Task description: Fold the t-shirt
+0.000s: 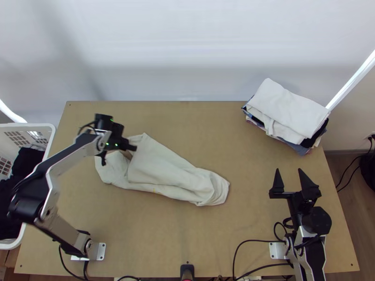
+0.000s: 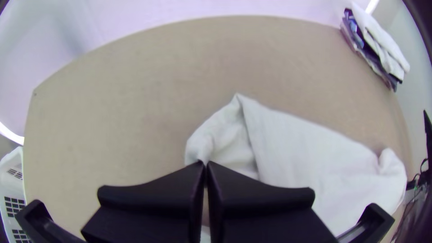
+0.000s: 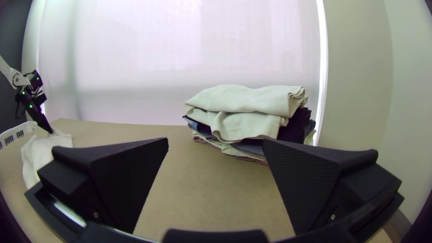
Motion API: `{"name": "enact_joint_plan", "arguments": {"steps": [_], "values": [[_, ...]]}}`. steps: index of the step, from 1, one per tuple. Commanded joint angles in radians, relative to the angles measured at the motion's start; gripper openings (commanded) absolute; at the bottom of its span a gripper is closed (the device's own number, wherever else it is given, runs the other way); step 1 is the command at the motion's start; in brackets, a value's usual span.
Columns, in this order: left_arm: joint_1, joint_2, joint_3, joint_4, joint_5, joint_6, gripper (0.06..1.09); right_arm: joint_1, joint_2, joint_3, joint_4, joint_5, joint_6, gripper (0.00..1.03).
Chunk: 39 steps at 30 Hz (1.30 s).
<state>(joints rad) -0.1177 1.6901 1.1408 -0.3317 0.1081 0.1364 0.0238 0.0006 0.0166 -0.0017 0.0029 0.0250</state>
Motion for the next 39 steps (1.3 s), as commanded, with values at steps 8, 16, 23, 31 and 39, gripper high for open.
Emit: {"name": "enact_joint_plan", "arguments": {"steps": [8, 16, 23, 31, 39], "values": [[0.035, -0.251, 0.132, -0.004, -0.013, -0.078, 0.10, -0.002, -0.002, -0.007, -0.012, 0.005, -0.005, 0.98], [0.030, -0.303, 0.082, -0.030, -0.013, -0.095, 0.10, -0.002, -0.002, -0.007, -0.012, 0.003, -0.005, 0.98], [-0.003, -0.317, 0.103, -0.047, -0.064, -0.139, 0.10, -0.002, -0.002, -0.007, -0.012, 0.003, -0.005, 0.98], [-0.005, -0.288, 0.149, -0.139, -0.170, -0.141, 0.10, -0.002, -0.002, -0.007, -0.012, 0.005, -0.005, 0.98], [-0.016, -0.262, 0.158, -0.210, -0.263, -0.159, 0.10, -0.002, -0.002, -0.007, -0.012, 0.005, -0.005, 0.98]]}}
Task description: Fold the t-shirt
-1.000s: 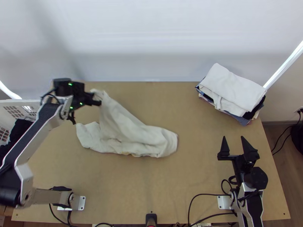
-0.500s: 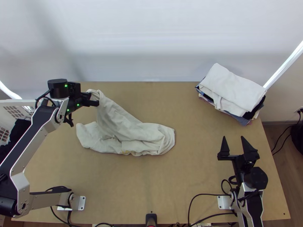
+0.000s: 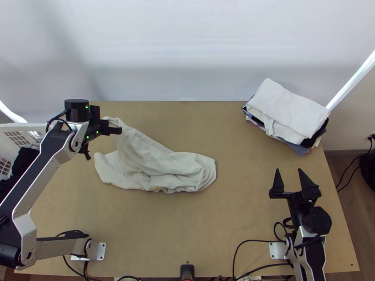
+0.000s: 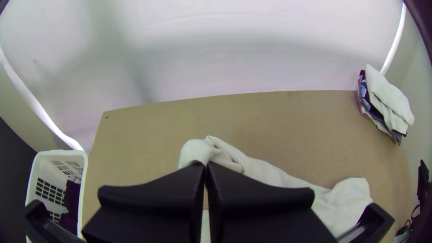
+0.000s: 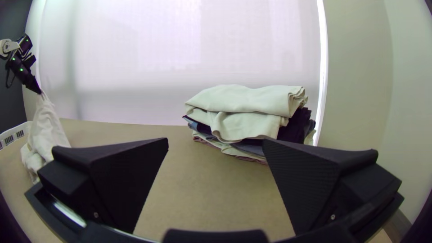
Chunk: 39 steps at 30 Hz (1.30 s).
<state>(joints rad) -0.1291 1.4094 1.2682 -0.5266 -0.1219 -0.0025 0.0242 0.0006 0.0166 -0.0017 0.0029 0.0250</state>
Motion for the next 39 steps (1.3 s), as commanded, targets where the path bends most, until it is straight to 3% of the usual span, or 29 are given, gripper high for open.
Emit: {"name": "enact_joint_plan", "arguments": {"steps": [1, 10, 14, 19, 34, 39], "values": [[-0.006, 0.023, 0.036, -0.026, -0.048, -0.024, 0.10, -0.003, -0.002, -0.007, -0.012, 0.003, -0.005, 0.98], [-0.024, 0.065, 0.068, -0.092, -0.119, -0.100, 0.10, 0.098, -0.005, -0.007, -0.007, 0.003, 0.038, 0.98], [-0.030, 0.069, 0.066, -0.098, -0.136, -0.106, 0.10, 0.125, -0.004, -0.003, -0.015, 0.003, -0.023, 0.98], [-0.032, 0.079, 0.065, -0.098, -0.136, -0.123, 0.10, 0.260, 0.055, 0.080, -0.057, 0.003, -0.069, 0.98], [-0.040, 0.089, 0.068, -0.087, -0.136, -0.154, 0.10, 0.721, 0.585, 0.362, -0.224, 0.035, -0.137, 0.98], [-0.041, 0.099, 0.068, -0.085, -0.136, -0.174, 0.10, 0.858, 0.671, 0.362, -0.192, 0.071, -0.166, 0.98]]}}
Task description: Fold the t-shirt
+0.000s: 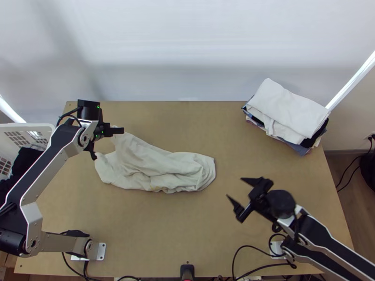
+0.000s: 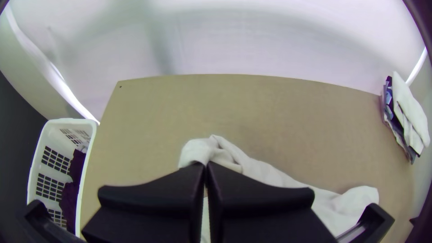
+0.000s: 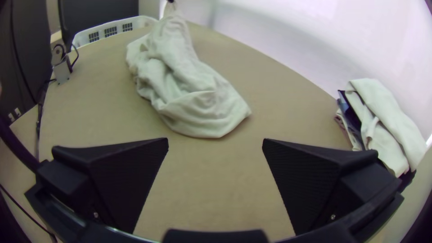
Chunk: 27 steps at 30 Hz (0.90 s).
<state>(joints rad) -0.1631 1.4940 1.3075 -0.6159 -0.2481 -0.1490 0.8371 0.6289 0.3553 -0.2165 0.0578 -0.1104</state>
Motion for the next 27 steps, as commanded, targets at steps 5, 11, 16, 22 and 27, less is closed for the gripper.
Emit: {"name": "enact_joint_plan", "arguments": {"steps": [5, 11, 16, 22, 27], "values": [[-0.007, 0.020, 0.021, 0.005, -0.010, -0.040, 0.10, 0.120, 0.193, 0.017, 0.132, 0.050, -0.057, 0.98], [-0.007, 0.028, 0.021, 0.010, -0.010, -0.049, 0.10, 0.151, 0.397, 0.017, 0.286, 0.054, -0.075, 0.98], [-0.007, 0.029, 0.018, 0.013, -0.010, -0.049, 0.10, 0.157, 0.528, 0.028, 0.399, 0.060, -0.064, 0.93], [-0.006, 0.029, 0.009, 0.015, -0.010, -0.052, 0.10, 0.155, 0.634, 0.054, 0.491, 0.070, -0.057, 0.92], [-0.006, 0.029, 0.006, 0.018, -0.010, -0.054, 0.10, 0.155, 0.698, 0.080, 0.529, 0.071, -0.043, 0.87]]}}
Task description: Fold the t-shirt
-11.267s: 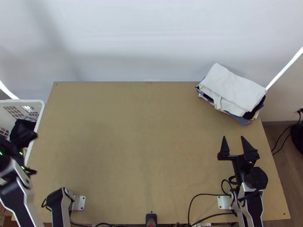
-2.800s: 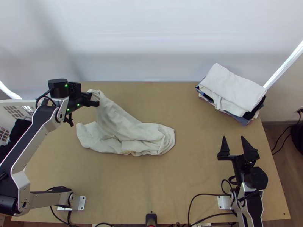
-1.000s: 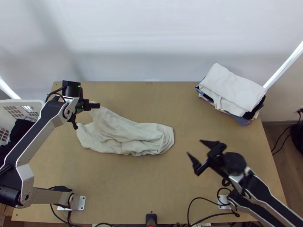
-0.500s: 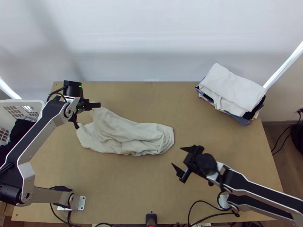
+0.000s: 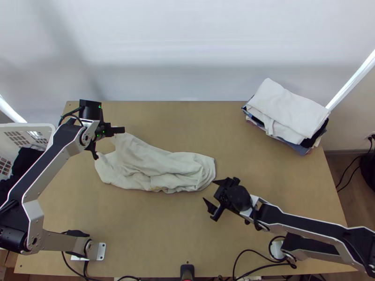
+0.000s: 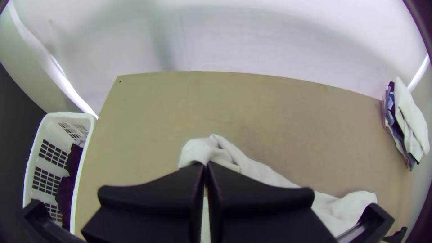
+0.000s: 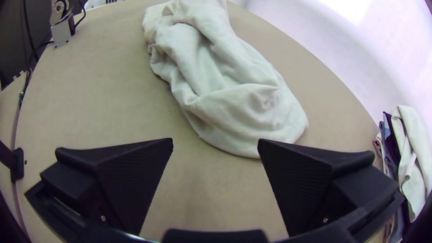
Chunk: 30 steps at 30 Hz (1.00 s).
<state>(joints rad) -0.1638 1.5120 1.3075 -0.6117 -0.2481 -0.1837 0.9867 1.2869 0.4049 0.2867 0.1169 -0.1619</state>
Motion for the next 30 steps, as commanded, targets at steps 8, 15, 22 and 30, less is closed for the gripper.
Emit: {"name": "enact_joint_plan", "arguments": {"steps": [8, 15, 22, 30], "values": [[0.001, 0.008, 0.003, 0.013, -0.010, -0.017, 0.10, 0.004, 0.138, 0.086, 0.040, 0.017, 0.015, 0.87], [0.010, 0.004, -0.001, 0.013, -0.011, -0.013, 0.10, 0.003, 0.216, 0.112, 0.091, 0.018, 0.013, 0.84], [0.020, -0.003, -0.010, 0.012, -0.011, -0.008, 0.10, 0.000, 0.200, 0.080, 0.151, 0.040, -0.005, 0.15], [0.027, -0.013, 0.001, 0.012, -0.011, -0.011, 0.10, -0.010, 0.117, 0.043, 0.157, 0.055, -0.008, 0.03]]}}
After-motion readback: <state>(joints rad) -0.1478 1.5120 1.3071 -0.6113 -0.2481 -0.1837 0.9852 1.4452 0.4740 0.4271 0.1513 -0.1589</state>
